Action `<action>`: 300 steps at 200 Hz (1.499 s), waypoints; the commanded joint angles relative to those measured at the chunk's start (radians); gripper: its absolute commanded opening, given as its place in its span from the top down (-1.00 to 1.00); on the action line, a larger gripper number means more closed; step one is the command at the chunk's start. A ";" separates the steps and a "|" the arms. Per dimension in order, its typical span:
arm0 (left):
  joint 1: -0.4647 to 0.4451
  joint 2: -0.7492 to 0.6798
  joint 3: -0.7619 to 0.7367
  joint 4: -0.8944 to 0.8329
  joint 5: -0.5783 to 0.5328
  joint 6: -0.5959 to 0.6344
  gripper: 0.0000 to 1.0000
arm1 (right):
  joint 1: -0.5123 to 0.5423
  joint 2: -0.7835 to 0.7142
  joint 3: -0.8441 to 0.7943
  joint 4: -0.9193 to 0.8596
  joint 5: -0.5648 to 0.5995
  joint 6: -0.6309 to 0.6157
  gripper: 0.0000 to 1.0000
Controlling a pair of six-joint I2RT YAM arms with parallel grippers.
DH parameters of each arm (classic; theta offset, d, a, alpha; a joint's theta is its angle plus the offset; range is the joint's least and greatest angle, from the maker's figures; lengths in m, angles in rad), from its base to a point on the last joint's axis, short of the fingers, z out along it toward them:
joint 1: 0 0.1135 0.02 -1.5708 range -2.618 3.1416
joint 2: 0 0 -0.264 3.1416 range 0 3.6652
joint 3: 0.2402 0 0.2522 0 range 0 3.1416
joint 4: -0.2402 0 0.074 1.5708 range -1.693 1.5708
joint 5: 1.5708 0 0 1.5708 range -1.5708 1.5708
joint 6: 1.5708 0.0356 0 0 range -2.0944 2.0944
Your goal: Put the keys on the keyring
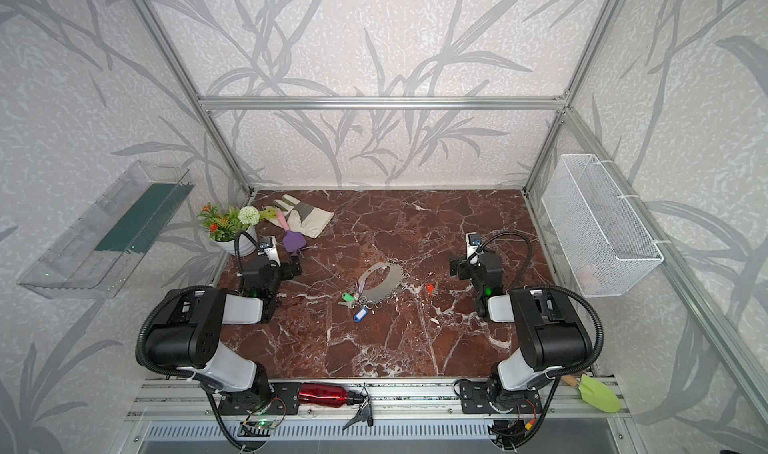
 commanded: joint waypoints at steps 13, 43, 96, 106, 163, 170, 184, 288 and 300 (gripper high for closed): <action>-0.004 -0.046 -0.002 0.027 -0.094 -0.013 -0.99 | -0.007 -0.002 -0.016 0.051 0.092 0.036 -0.98; -0.094 -0.400 -0.006 -0.268 -0.332 -0.062 -0.99 | 0.009 -0.260 -0.015 -0.171 0.334 0.105 -0.98; -0.151 -0.830 0.004 -0.777 -0.362 -0.727 -0.99 | 0.008 -0.532 0.129 -0.661 0.432 0.583 -0.98; -0.147 -0.864 0.006 -0.834 -0.276 -0.835 -0.99 | -0.007 -0.600 0.093 -0.684 0.446 0.755 -0.98; -0.254 -0.747 0.183 -1.134 0.227 -0.779 -0.97 | 0.023 -0.554 0.282 -1.014 0.081 0.655 -0.98; -0.291 -0.727 0.184 -1.145 0.254 -0.782 -0.94 | 0.071 -0.524 0.305 -1.032 0.064 0.635 -0.98; -0.379 -0.689 0.182 -1.140 0.292 -0.801 -0.90 | 0.175 -0.468 0.351 -1.078 0.078 0.602 -0.98; -0.764 -0.211 0.269 -0.902 0.370 -1.046 -0.09 | 0.494 -0.437 0.280 -1.089 0.060 0.504 -0.98; -0.774 -0.163 0.271 -0.850 0.383 -1.070 -0.04 | 0.495 -0.459 0.269 -1.089 0.064 0.507 -0.98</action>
